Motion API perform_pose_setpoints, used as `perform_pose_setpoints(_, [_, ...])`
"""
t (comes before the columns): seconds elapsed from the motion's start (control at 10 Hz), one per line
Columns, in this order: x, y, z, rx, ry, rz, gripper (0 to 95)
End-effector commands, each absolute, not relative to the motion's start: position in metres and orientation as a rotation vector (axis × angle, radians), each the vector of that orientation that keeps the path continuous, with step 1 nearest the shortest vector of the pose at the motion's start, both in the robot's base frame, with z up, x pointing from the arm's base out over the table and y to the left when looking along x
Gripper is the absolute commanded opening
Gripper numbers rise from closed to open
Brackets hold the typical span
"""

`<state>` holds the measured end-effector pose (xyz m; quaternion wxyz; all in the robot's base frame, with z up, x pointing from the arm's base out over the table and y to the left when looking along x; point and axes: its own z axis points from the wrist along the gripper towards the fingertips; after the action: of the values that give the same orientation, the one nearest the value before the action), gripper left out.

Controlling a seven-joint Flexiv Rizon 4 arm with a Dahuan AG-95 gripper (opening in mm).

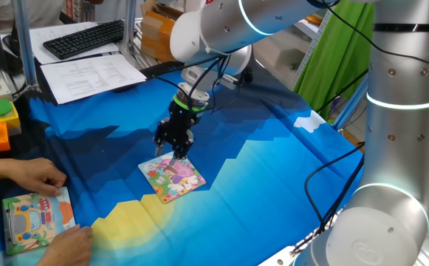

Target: Assemble one piece of a puzzle

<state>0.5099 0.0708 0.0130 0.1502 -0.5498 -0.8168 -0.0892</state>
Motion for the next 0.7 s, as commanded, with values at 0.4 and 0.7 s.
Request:
perform_pose_setpoints(0.4, [0.5087, 0.0721, 0.0286, -1.378, -2.451, -0.22, 0.0])
perform_pose_setpoints(0.7, [0.5085, 0.0723, 0.0283, -1.279, -2.521, -0.159, 0.0])
